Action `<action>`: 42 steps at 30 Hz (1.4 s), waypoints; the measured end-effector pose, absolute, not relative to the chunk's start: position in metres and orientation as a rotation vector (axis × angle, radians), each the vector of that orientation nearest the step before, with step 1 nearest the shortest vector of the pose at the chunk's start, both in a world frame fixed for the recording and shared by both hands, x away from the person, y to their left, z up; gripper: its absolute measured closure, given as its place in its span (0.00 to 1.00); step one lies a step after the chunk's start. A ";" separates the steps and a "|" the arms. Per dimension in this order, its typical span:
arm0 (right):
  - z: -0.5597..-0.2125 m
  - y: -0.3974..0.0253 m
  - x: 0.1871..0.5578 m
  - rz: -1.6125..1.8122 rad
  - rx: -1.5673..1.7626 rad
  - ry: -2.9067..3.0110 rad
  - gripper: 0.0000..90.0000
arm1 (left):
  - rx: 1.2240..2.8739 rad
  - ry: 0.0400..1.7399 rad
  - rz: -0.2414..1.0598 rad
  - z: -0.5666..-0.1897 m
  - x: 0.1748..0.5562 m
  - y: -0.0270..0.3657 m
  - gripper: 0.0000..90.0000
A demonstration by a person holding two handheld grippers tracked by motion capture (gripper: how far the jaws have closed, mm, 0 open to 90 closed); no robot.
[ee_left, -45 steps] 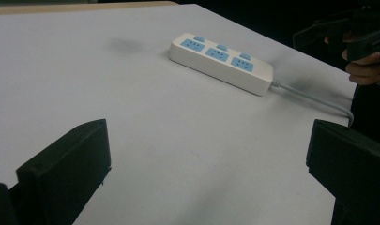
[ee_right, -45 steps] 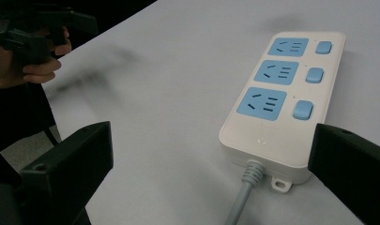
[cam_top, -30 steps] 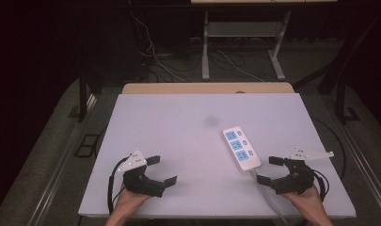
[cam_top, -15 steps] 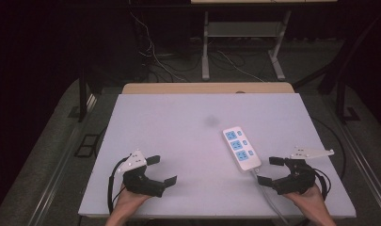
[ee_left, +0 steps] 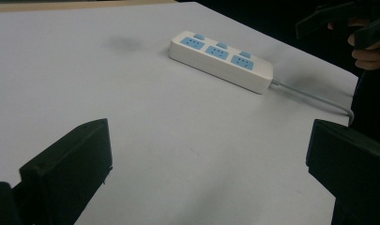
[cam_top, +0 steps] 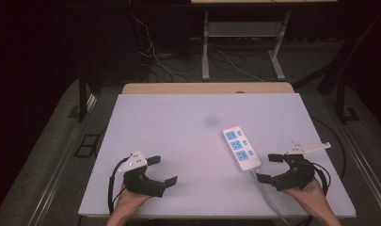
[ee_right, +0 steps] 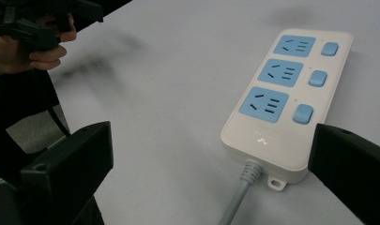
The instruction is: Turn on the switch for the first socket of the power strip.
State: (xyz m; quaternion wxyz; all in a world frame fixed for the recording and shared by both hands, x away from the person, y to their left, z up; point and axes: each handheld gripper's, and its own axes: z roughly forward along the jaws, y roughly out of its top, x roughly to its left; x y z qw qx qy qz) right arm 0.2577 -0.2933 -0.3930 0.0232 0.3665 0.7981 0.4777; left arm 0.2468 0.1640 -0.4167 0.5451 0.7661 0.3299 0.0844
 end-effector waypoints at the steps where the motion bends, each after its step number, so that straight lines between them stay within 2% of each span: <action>1: -0.392 -0.293 0.259 1.474 1.131 2.474 0.00 | 1.817 0.783 0.199 -0.417 0.247 0.164 0.00; 42: -0.359 -0.284 0.303 1.247 1.033 2.613 0.00 | 1.822 0.788 0.182 -0.419 0.249 0.163 0.00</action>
